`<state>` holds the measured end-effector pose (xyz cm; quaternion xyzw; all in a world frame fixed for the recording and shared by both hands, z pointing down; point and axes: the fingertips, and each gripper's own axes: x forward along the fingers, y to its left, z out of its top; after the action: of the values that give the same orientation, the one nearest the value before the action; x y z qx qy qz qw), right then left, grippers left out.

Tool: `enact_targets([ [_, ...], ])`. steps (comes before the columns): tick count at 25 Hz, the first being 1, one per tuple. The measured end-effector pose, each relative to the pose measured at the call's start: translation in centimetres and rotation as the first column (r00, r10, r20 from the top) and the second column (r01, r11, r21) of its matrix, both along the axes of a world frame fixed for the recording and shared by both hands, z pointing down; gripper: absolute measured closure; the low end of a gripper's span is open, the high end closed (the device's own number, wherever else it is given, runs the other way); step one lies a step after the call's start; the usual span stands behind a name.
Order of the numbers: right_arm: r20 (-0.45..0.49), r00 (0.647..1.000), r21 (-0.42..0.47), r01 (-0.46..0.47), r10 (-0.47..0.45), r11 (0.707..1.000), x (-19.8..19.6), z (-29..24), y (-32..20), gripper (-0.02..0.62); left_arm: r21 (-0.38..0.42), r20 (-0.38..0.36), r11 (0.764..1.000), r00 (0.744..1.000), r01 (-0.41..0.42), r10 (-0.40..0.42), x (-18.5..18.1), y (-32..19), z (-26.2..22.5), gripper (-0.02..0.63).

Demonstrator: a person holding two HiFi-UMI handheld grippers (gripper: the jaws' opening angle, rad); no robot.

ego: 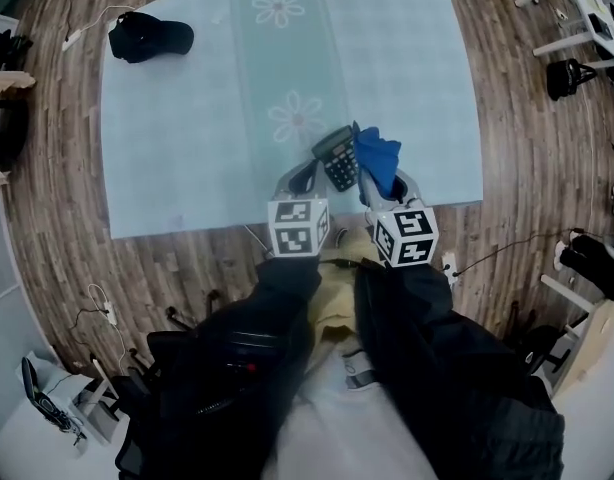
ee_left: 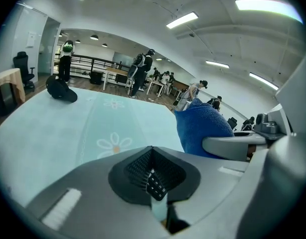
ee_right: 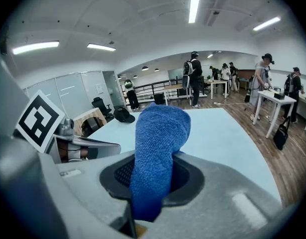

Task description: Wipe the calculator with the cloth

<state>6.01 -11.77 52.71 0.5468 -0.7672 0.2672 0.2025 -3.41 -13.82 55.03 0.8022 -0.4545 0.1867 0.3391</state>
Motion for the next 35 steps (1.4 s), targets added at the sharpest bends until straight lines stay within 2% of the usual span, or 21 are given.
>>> enact_targets([
  [5,-0.027,1.000,-0.063,0.014,-0.016,0.998,0.5,2.9,0.4,0.505,-0.063,0.024,0.998,1.000,-0.011,0.012,0.4,0.7,2.5,0.609],
  [14,-0.084,0.987,-0.135,0.122,-0.134,0.983,1.9,7.0,-1.4,0.505,-0.146,0.100,0.987,0.994,0.064,-0.049,-0.4,1.3,5.8,0.608],
  [19,-0.108,0.976,-0.150,0.170,-0.187,0.974,1.8,8.0,-3.2,0.505,-0.183,0.104,0.979,0.992,0.093,-0.075,-0.4,1.1,7.0,0.608],
  [23,-0.170,0.961,-0.158,0.192,-0.218,0.969,1.6,9.5,-4.4,0.505,-0.209,0.108,0.972,0.991,0.106,-0.085,-0.6,1.0,7.9,0.608],
  [35,-0.218,0.880,-0.292,0.354,-0.422,0.889,-2.0,15.7,-3.1,0.505,-0.238,0.117,0.960,0.986,0.145,-0.120,-2.2,1.5,9.1,0.608],
])
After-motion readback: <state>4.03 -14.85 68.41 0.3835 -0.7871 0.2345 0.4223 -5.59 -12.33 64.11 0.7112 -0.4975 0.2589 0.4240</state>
